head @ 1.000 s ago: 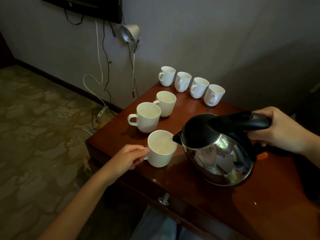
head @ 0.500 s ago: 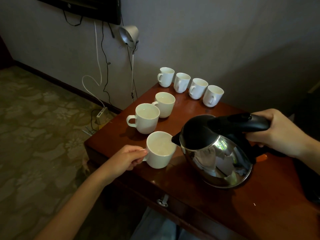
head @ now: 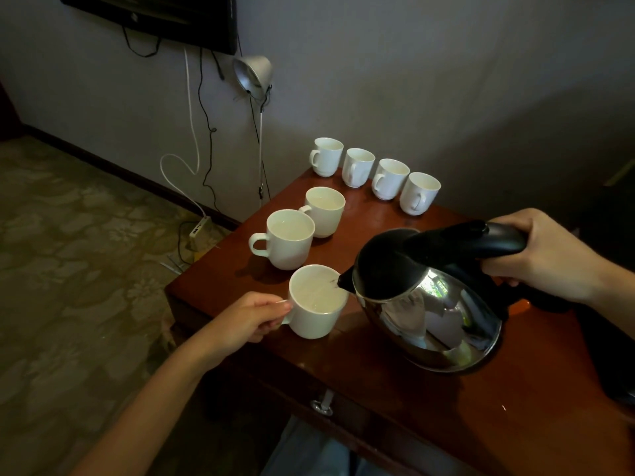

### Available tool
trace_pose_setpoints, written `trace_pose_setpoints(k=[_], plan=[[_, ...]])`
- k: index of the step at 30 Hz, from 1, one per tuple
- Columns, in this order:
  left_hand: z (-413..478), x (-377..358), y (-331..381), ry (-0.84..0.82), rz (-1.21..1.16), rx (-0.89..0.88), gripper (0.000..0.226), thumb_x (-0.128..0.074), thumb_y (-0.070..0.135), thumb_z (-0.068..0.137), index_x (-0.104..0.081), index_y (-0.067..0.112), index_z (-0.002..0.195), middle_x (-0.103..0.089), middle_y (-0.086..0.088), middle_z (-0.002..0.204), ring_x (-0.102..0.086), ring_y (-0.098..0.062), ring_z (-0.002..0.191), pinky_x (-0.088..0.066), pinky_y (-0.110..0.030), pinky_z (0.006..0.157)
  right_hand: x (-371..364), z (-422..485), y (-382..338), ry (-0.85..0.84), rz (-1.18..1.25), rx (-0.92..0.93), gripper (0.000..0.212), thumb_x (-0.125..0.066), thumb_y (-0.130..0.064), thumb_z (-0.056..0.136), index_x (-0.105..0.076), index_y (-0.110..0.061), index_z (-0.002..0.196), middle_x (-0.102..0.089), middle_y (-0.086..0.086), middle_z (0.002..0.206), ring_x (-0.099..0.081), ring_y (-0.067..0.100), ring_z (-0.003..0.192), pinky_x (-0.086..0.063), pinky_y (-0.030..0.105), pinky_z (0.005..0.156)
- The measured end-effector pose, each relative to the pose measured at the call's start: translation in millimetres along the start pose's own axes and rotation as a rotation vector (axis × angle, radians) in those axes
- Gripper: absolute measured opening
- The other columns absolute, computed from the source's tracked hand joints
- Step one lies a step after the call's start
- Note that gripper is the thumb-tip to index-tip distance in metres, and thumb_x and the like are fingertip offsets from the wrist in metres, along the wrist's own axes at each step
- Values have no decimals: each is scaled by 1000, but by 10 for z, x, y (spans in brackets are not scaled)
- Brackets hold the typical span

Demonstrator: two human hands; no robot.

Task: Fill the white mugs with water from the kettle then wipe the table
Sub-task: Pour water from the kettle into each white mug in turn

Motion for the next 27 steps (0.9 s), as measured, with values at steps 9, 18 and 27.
trace_pose_setpoints(k=[9,18,27], plan=[[-6,-8,26,5,-12,-14,42,-46,28,96,-43,20,55,-36,9,53,-31,-5,48,-24,-21,51,-4,8,-34,-17,-24,6,13,-65,13,71,-65,1,76,-61,9,54,-51,12,40,-40,16,39],[-16,-9,35,14,-21,-5,41,-45,25,96,-42,17,57,-35,7,53,-30,-5,48,-23,-21,50,-12,7,-76,-22,-32,24,12,-65,13,71,-65,1,75,-62,8,55,-51,11,39,-40,16,39],[-12,-13,47,20,-12,-7,39,-44,24,97,-42,15,59,-34,6,53,-30,-5,48,-23,-21,50,-15,10,-65,-36,-41,-6,12,-65,11,73,-65,0,77,-62,5,53,-51,8,39,-40,15,39]])
Point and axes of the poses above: each hand's wrist, its own z-axis towards the middle knuckle, its own x-axis out of the back of the hand, y = z × x, the point moved 9 cm from there along z, towards the middle knuckle
